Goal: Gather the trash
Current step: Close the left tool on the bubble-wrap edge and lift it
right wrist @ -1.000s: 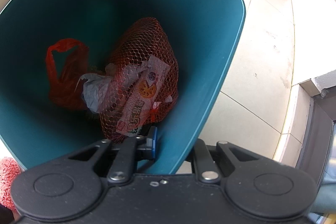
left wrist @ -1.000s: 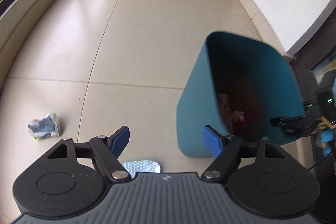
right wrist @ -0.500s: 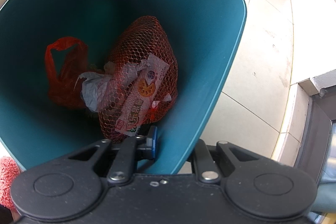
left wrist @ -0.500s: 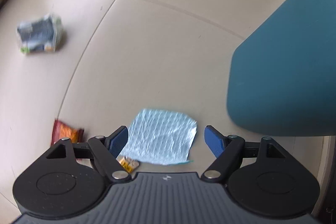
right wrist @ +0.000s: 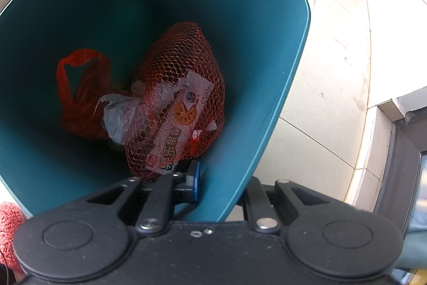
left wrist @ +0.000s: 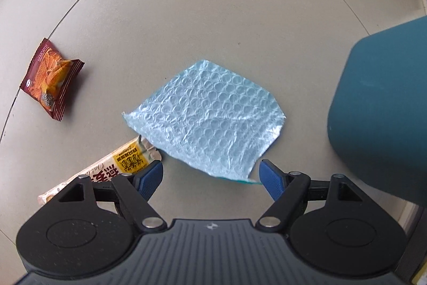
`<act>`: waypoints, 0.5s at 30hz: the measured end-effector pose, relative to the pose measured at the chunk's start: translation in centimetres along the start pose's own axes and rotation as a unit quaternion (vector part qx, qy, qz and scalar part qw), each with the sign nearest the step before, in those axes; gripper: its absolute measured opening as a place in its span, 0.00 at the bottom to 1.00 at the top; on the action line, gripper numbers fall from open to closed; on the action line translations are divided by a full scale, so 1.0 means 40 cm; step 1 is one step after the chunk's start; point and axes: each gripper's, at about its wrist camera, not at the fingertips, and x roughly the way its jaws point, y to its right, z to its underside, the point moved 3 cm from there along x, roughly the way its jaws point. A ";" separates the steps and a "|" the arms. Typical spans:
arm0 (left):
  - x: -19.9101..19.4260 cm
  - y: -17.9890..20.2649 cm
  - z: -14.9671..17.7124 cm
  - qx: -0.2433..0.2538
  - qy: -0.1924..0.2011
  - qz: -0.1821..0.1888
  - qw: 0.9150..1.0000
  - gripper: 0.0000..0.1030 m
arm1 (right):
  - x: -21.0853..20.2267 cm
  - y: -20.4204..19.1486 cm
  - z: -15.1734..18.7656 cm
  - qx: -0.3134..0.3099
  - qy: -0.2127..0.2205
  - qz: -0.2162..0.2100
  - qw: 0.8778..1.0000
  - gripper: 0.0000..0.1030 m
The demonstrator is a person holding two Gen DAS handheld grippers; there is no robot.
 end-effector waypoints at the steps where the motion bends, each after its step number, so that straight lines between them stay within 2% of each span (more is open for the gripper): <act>1: 0.007 0.004 -0.004 -0.001 0.005 0.000 1.000 0.76 | -0.001 0.000 0.000 0.001 0.000 0.000 1.000 0.13; 3: 0.017 0.020 -0.003 0.008 0.004 -0.007 1.000 0.65 | -0.002 0.001 0.000 0.001 0.001 -0.001 1.000 0.13; 4: 0.026 0.032 0.001 0.017 -0.003 -0.011 1.000 0.45 | -0.002 0.002 0.000 0.001 0.000 -0.001 1.000 0.13; 5: 0.033 0.039 0.005 0.022 -0.010 -0.017 1.000 0.30 | -0.003 0.002 0.000 0.001 0.000 0.000 1.000 0.13; 7: 0.039 0.047 0.010 0.028 -0.008 -0.028 0.999 0.26 | -0.003 0.000 -0.001 -0.003 -0.001 0.001 1.000 0.13; 8: 0.038 0.051 0.012 0.036 -0.004 -0.030 0.999 0.17 | -0.002 -0.001 -0.002 -0.004 -0.001 0.001 1.000 0.13; 10: 0.032 0.053 0.015 0.047 0.001 -0.035 0.998 0.07 | -0.002 -0.002 -0.003 -0.006 -0.002 0.002 1.000 0.13; 15: -0.011 0.062 0.015 0.081 0.035 -0.036 0.995 0.02 | 0.001 -0.008 -0.004 -0.007 -0.002 0.002 1.000 0.13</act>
